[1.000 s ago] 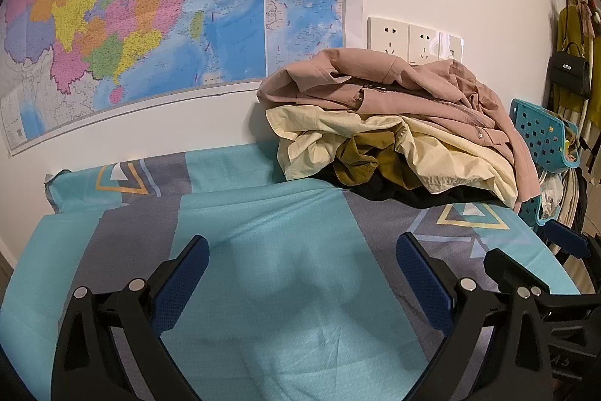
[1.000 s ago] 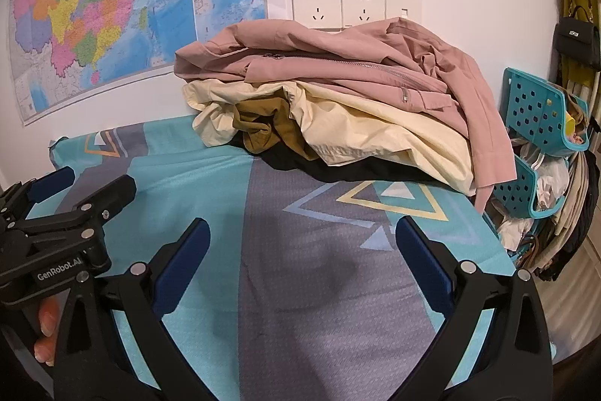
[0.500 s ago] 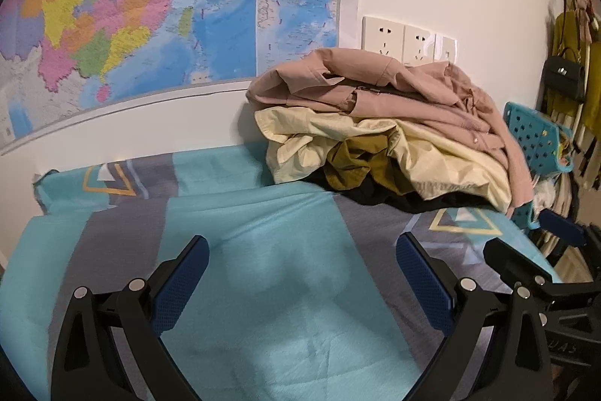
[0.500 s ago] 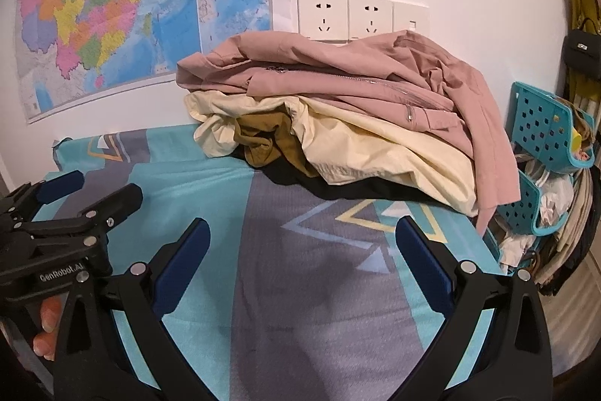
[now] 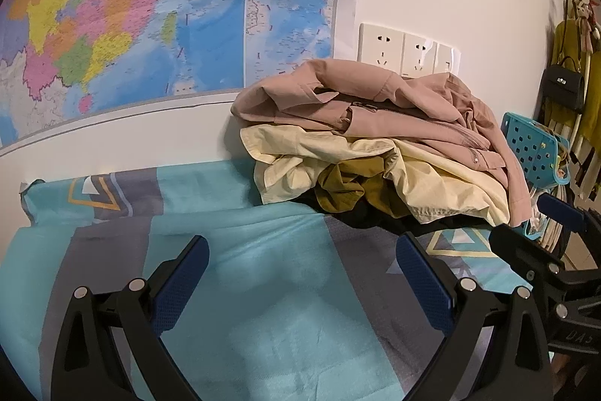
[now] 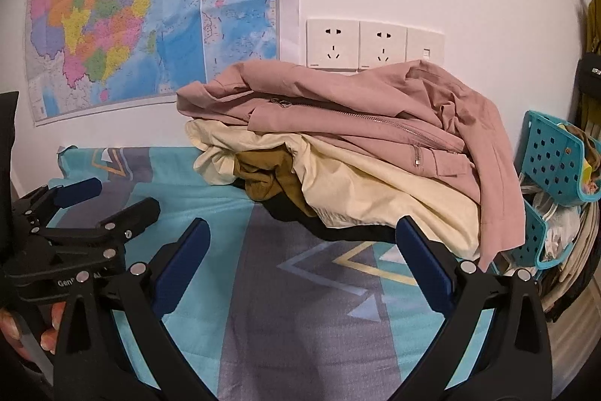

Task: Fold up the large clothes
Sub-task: 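Reach both tools to the pink jacket on the pile and close on it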

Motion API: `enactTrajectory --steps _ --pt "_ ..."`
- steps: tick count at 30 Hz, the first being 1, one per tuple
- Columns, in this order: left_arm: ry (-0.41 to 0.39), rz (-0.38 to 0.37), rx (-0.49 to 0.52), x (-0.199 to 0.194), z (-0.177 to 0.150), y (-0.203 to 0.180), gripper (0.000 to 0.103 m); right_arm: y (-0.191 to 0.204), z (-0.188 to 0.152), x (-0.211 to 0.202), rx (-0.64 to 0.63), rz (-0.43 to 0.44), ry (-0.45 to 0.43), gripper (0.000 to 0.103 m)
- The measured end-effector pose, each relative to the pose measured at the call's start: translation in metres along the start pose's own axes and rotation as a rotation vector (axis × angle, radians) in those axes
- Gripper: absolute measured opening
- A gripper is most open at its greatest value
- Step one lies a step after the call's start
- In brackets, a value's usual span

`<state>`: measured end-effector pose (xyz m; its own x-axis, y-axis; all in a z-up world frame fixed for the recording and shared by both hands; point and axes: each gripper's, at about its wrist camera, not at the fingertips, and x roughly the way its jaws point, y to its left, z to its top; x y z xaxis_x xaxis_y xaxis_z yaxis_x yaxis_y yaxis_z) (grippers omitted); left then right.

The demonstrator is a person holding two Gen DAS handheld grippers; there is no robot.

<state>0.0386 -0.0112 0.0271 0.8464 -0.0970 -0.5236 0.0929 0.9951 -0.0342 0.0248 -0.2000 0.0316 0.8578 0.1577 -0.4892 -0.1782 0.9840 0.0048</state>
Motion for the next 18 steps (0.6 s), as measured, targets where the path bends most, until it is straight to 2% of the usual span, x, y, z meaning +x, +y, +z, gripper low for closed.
enactTrajectory --steps 10,13,18 --pt "0.01 0.019 0.008 0.008 0.002 0.0 0.096 -0.003 0.008 0.008 -0.028 0.006 -0.01 0.097" --pt "0.013 0.044 0.012 0.016 0.004 0.004 0.096 -0.001 0.024 0.017 -0.099 0.059 -0.045 0.097" --pt "0.02 0.091 0.002 0.031 0.011 0.015 0.096 0.003 0.072 0.059 -0.199 0.029 -0.046 0.097"
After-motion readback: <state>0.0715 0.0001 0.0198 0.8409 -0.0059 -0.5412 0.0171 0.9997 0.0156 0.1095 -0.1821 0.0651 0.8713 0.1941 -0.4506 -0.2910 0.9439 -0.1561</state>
